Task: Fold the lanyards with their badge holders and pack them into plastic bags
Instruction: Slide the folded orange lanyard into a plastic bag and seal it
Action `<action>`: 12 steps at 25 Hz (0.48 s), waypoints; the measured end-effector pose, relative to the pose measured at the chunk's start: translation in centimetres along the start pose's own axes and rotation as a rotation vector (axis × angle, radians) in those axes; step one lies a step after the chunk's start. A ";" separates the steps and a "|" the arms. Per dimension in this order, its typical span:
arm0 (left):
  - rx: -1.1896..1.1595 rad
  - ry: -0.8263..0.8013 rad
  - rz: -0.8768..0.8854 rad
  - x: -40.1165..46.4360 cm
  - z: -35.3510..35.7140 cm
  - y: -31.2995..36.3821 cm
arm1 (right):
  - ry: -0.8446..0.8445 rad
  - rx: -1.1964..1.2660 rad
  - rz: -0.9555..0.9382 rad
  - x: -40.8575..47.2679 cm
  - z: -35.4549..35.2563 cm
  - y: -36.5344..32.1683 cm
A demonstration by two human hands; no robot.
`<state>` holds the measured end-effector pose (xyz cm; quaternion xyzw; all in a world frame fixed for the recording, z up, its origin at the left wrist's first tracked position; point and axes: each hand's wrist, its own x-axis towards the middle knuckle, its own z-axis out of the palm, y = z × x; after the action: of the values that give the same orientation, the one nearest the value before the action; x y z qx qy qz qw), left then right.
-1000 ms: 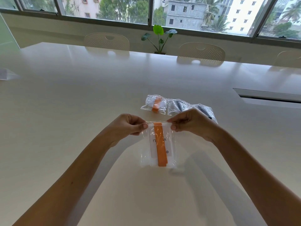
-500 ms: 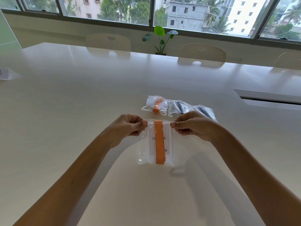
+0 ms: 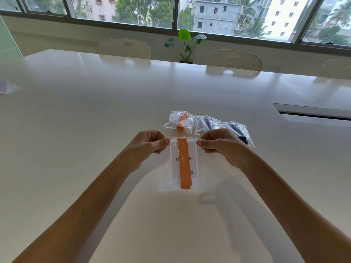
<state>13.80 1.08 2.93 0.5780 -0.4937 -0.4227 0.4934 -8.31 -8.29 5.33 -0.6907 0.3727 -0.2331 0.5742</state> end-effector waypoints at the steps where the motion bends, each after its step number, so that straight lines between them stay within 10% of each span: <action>1: 0.029 0.010 0.017 0.0 0.1 0.0 | 0.003 0.001 -0.009 0.0 0.0 0.0; 12: 0.173 0.131 0.061 0.0 1.8 -0.3 | 0.165 -0.038 -0.071 -0.2 1.7 1.2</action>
<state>12.12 0.80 2.38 0.6294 -0.5125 -0.3246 0.4856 -7.48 -7.18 3.85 -0.6926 0.3985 -0.3021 0.5198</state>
